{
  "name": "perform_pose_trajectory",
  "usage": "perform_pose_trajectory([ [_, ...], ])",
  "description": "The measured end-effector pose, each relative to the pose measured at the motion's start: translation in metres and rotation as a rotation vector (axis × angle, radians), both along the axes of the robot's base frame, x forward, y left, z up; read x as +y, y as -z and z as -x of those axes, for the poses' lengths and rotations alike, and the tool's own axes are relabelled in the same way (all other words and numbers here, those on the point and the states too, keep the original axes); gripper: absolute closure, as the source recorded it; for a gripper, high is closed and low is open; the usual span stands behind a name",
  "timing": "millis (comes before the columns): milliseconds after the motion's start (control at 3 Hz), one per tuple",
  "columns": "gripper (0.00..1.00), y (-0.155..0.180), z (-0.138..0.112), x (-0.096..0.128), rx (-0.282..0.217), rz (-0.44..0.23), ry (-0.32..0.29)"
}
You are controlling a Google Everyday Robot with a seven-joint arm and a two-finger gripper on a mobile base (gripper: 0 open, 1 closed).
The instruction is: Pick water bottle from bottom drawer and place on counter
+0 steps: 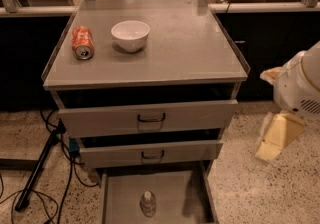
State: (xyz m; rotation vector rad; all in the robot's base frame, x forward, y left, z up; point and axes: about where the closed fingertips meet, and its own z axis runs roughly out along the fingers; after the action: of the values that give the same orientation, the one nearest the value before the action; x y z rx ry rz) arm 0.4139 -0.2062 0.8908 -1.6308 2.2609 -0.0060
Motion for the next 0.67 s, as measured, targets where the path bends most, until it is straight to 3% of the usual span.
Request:
perform_pose_trajectory([
  [333,0.00,0.0264,0.0101,0.0077,0.041,-0.039,0.004],
  [667,0.00,0.0272,0.0106,0.0082,0.043,-0.042,0.004],
])
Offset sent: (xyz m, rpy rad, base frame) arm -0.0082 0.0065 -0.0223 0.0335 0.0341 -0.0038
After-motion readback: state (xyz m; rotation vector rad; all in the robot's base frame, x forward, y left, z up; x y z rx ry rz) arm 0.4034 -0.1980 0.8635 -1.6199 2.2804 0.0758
